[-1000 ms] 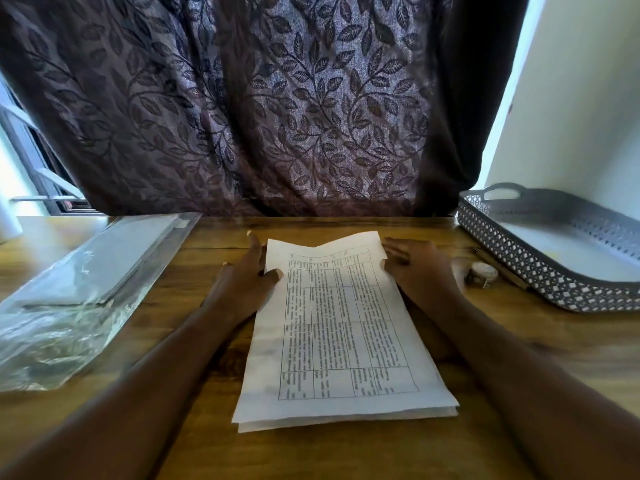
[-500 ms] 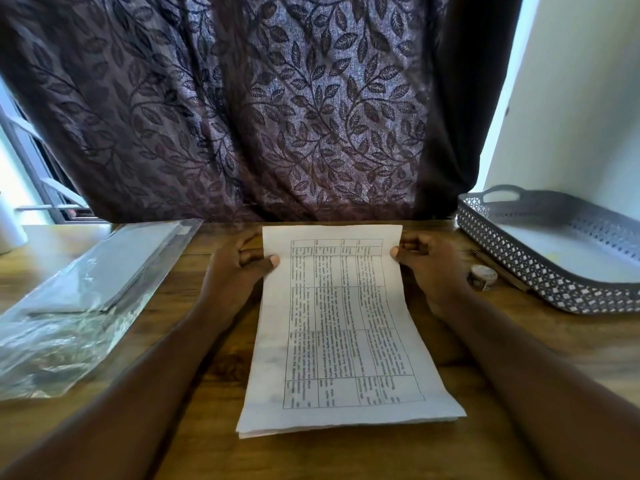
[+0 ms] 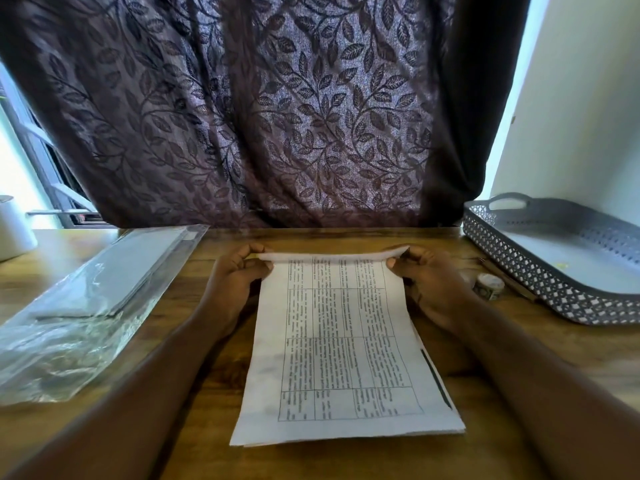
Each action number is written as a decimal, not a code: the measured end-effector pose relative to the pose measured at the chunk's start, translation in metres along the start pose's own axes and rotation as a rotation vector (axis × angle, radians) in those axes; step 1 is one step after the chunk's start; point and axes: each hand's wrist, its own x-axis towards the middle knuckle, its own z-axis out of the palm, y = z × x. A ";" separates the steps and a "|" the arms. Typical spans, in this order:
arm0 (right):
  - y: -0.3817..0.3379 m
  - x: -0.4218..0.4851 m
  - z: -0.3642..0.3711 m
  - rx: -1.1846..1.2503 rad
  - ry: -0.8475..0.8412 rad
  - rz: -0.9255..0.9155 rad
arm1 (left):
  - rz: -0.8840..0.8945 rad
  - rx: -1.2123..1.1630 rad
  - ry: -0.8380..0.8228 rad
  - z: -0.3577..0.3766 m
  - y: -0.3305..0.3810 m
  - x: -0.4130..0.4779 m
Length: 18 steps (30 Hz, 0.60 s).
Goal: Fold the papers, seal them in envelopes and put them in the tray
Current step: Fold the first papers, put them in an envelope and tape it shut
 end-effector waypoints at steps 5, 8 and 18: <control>-0.003 -0.001 0.001 -0.033 -0.015 0.045 | 0.043 0.006 0.022 0.002 0.000 0.000; -0.004 -0.001 0.000 0.021 -0.030 0.082 | 0.043 -0.013 0.024 0.000 -0.003 0.001; -0.002 -0.004 0.007 -0.316 0.097 -0.079 | 0.244 0.427 -0.014 0.004 -0.006 0.004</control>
